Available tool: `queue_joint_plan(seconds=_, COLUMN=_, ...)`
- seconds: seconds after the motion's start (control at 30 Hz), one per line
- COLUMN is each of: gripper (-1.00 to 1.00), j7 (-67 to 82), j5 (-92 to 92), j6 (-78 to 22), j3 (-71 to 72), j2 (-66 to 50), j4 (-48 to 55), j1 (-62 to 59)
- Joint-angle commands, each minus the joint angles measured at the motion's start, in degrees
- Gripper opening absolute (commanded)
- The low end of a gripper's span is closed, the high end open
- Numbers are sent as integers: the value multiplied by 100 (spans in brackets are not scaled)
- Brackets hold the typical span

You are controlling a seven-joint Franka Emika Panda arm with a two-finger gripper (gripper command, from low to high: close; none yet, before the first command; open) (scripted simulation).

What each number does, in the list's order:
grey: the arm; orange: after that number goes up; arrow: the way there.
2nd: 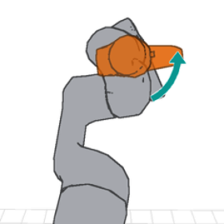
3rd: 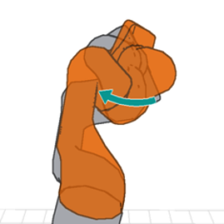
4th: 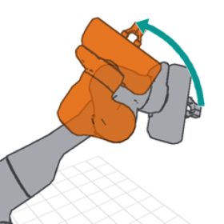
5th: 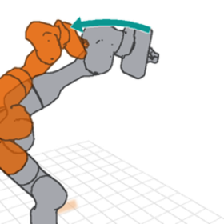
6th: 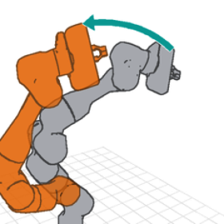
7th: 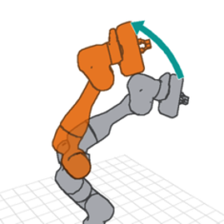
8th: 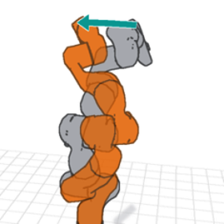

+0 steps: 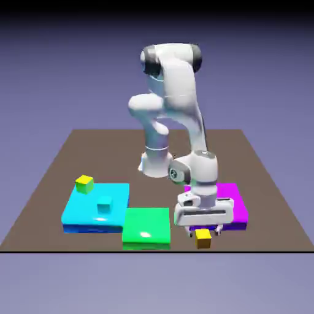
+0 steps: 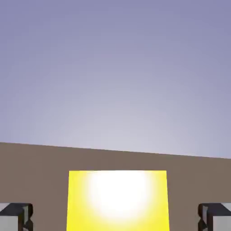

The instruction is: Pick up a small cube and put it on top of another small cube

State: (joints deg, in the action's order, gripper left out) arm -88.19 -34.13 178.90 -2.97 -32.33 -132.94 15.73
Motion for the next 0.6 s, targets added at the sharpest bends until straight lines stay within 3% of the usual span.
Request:
queue_joint_plan(seconds=0.0, gripper=-100, j7=0, j5=0, j6=0, j3=0, j2=0, j4=0, j1=0)
queue_joint_plan(seconds=0.2, gripper=-100, j7=476, j5=384, j6=-730, j3=869, j2=1245, j4=-611, j1=-789)
queue_joint_plan(seconds=0.57, gripper=-100, j7=2250, j5=1002, j6=-1547, j3=-904, j2=3529, j4=-1949, j1=-2470)
